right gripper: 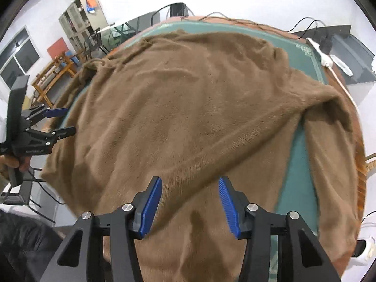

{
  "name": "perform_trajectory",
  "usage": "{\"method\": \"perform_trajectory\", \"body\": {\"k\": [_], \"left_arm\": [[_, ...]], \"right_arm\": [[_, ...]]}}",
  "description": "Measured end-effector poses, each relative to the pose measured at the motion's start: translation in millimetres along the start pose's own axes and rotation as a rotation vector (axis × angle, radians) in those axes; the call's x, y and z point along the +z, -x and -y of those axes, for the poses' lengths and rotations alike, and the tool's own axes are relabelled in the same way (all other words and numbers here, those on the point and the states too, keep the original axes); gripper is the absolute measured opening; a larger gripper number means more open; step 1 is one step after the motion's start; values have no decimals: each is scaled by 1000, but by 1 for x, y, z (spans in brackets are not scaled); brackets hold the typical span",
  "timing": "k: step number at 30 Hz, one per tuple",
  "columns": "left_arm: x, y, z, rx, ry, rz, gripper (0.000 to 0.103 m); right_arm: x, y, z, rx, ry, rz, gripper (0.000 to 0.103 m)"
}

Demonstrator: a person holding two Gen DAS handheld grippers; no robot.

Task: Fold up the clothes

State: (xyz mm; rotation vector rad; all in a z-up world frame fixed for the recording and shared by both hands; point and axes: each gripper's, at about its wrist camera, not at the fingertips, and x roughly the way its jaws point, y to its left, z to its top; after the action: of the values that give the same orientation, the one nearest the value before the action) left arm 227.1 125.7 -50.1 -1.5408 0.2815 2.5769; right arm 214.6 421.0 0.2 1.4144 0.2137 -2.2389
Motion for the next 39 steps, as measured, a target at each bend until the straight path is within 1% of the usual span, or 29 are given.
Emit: {"method": "perform_trajectory", "body": {"k": [2,4,7,10,11,13,15,16,18,21,23,25,28,29,31,33,35,39], "left_arm": [[2,-10,-3,2,10,-18,79],[2,-19,-9,-1,24,-42,79],[-2,-33,-19,-2,35,-90,79],[-4,-40,-34,-55,72,-115,81],[-1,-42,-38,-68,80,-126,81],[7,-41,-43,-69,73,-135,81],[23,-36,-50,-63,46,-117,81],[33,-32,-54,-62,38,-100,81],[60,-23,-64,-57,28,-54,81],[107,-14,-85,-23,31,10,81],[143,-17,-100,4,54,37,81],[178,-20,-114,26,83,60,81],[216,-24,-131,13,143,103,81],[229,-29,-137,10,157,117,81],[250,-46,-140,7,180,128,81],[263,-67,-141,-21,201,108,81],[268,-89,-141,-39,205,84,81],[280,-129,-132,-12,173,42,81]], "right_arm": [[2,-17,3,11,3,-35,52],[-3,-31,6,4,17,-81,52],[-16,-35,13,-15,51,-118,52],[-23,-31,23,-22,48,-157,52],[-23,-30,26,-20,39,-176,52],[-19,-30,31,-26,39,-228,52],[-9,-30,36,-51,36,-276,52],[-2,-27,42,-56,16,-280,52],[23,-13,58,-43,-46,-234,52],[75,12,86,-71,-140,-103,52],[114,23,105,-97,-205,-20,52],[156,25,118,-133,-255,42,52],[207,22,128,-164,-270,99,52],[222,18,128,-164,-271,110,52],[251,-3,126,-128,-277,104,52],[275,-27,116,-102,-270,87,52],[296,-53,109,-106,-256,72,52],[337,-117,122,-131,-288,-2,52]]}}
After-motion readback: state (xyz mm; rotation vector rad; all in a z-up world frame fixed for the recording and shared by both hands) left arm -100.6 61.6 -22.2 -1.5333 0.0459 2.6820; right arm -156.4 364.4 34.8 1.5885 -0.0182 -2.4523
